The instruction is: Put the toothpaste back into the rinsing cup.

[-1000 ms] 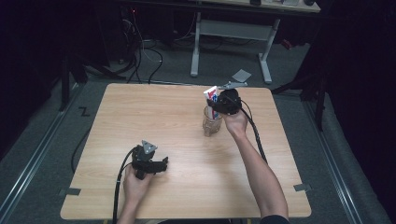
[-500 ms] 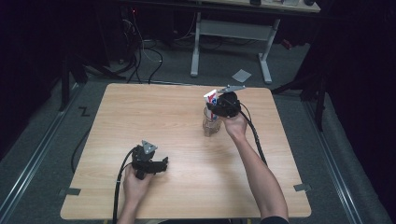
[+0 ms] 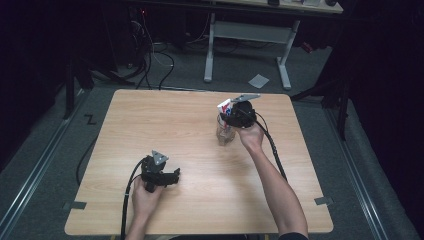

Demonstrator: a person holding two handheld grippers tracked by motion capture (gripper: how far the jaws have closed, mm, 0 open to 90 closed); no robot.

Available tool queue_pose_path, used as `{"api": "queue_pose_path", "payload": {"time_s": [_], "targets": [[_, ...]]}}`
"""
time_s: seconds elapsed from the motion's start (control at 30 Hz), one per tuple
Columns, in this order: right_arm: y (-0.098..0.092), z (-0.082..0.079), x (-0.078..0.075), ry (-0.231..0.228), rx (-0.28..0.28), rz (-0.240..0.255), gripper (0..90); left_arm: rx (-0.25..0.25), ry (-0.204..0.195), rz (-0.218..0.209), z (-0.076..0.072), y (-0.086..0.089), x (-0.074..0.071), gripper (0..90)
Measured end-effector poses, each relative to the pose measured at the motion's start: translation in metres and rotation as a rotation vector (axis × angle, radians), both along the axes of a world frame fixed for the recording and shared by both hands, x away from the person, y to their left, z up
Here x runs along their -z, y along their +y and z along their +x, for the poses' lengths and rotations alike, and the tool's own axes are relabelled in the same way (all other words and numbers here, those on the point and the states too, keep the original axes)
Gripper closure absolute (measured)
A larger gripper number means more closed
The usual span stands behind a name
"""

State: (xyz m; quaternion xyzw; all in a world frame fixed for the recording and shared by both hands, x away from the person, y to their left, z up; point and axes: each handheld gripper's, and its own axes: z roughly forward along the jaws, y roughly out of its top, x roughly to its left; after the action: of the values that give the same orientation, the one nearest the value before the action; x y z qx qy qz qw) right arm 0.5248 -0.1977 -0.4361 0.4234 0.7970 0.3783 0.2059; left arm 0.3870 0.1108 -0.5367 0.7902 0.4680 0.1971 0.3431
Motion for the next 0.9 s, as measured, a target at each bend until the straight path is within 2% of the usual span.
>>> {"api": "queue_pose_path", "payload": {"time_s": [0.43,0.9], "targets": [[0.0016,-0.0048,0.0014,-0.008,-0.019,-0.04,57.0,0.0,0.0,0.0,0.0,0.0,0.0,15.1],[-0.0021,-0.0101,0.0079,-0.001,-0.026,-0.027,56.8,-0.001,0.0,-0.001,0.0,-0.0001,0.0001,15.1]]}}
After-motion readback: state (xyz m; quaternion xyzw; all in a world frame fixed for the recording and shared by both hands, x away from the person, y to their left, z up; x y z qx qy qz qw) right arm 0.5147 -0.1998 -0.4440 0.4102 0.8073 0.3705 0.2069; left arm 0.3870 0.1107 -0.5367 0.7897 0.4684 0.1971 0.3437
